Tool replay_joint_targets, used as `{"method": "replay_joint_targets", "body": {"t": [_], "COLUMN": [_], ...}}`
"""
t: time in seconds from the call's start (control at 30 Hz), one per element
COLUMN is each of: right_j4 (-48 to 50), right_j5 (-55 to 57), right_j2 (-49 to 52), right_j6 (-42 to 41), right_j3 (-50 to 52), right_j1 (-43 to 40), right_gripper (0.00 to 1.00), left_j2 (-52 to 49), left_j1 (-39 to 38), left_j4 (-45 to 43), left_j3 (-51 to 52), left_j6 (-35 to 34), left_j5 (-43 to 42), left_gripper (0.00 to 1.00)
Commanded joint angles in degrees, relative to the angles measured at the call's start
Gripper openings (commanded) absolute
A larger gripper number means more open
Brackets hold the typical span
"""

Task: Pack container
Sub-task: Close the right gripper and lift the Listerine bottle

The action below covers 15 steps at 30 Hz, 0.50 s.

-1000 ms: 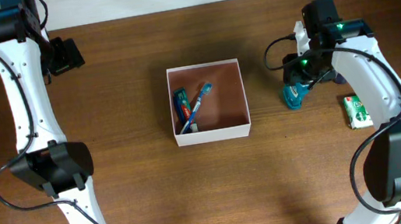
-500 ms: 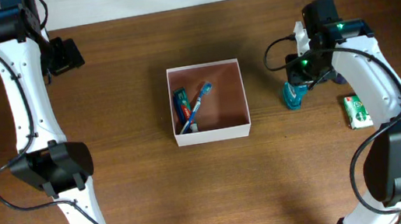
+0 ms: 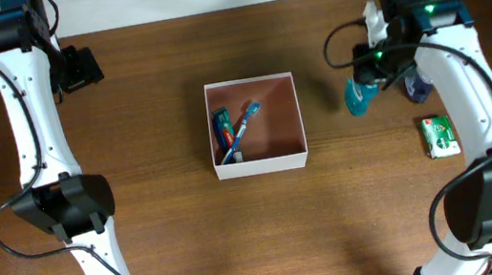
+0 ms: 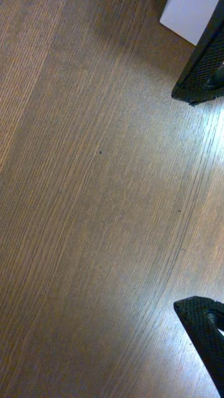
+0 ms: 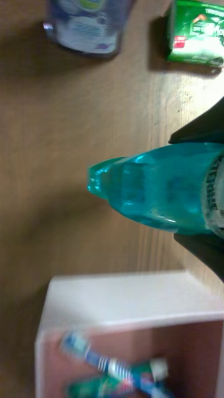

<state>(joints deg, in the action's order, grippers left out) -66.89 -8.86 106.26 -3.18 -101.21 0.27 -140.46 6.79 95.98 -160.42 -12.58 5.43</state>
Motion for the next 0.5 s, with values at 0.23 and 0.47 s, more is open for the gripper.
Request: {"method": "replay_joint_targets", "body": {"t": [0.23, 0.47], "right_j4": [-2.2, 0.0], "right_j5": [-13.1, -12.8], "right_j2": [-0.7, -0.6], "right_j6": [-1.8, -6.5], "right_j3": [-13.8, -15.5], "right_j1": [3.4, 9.7], "right_gripper": [0.19, 0.18], "left_j2": [2.2, 2.2], "left_j1": [0.1, 0.1], "left_j4": [-0.1, -0.1], "left_j3": [-0.9, -0.9], "left_j6": [0.7, 0.7], "left_j5": [0.4, 0.4], "left_gripper": [0.99, 0.99]}}
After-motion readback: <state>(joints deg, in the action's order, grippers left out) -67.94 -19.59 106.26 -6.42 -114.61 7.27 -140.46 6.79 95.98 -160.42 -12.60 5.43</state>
